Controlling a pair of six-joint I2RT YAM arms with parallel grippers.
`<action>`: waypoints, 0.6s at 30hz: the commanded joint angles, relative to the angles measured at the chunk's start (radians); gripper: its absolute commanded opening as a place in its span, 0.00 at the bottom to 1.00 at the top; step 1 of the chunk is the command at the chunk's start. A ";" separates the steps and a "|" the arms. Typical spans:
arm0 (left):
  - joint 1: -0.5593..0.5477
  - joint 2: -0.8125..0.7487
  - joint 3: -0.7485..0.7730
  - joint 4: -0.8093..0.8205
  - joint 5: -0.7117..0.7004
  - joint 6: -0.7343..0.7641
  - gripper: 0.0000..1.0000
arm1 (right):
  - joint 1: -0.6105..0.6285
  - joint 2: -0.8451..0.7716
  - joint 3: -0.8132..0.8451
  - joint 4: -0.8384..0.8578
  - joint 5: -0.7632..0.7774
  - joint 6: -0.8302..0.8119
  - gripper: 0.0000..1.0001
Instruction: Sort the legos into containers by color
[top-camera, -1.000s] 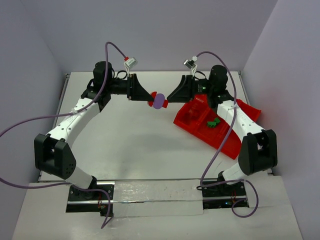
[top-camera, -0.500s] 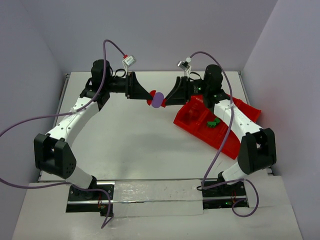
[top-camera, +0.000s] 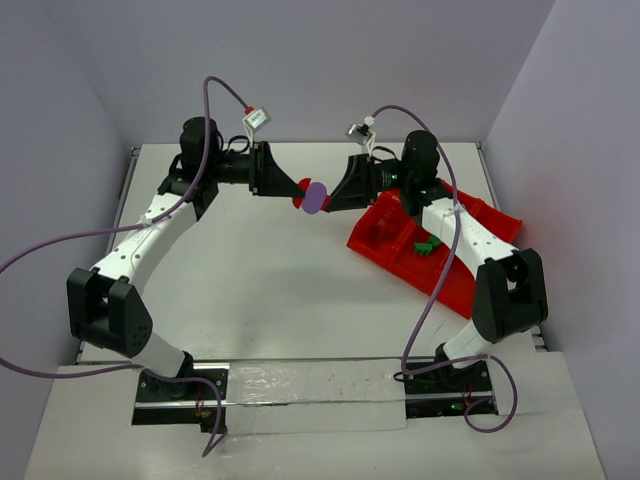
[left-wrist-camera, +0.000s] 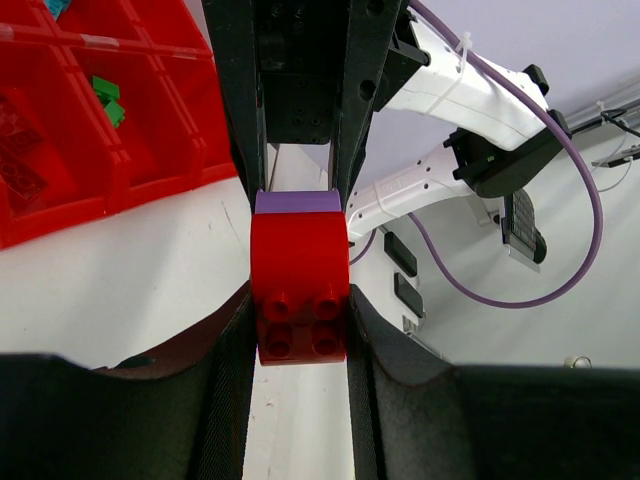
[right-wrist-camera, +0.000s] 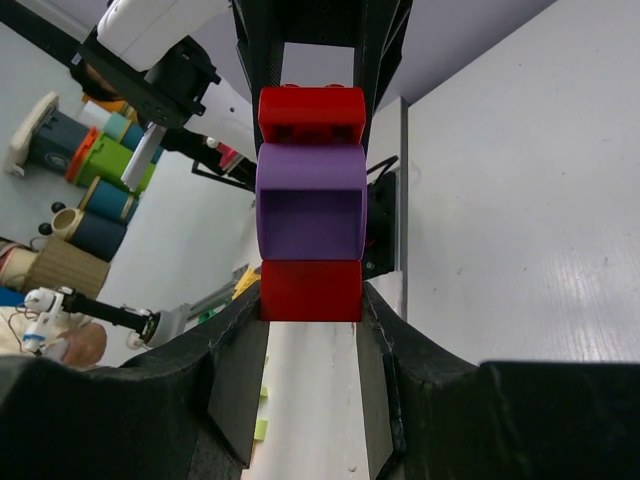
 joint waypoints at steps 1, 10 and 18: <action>0.007 -0.015 0.048 0.028 -0.015 0.029 0.00 | 0.017 -0.001 0.016 0.100 -0.019 0.039 0.07; 0.056 -0.033 0.074 -0.013 -0.009 0.060 0.00 | 0.014 -0.004 -0.010 0.098 -0.007 0.031 0.00; 0.108 -0.050 0.067 -0.051 -0.001 0.078 0.00 | 0.002 -0.019 -0.028 0.094 -0.007 0.028 0.00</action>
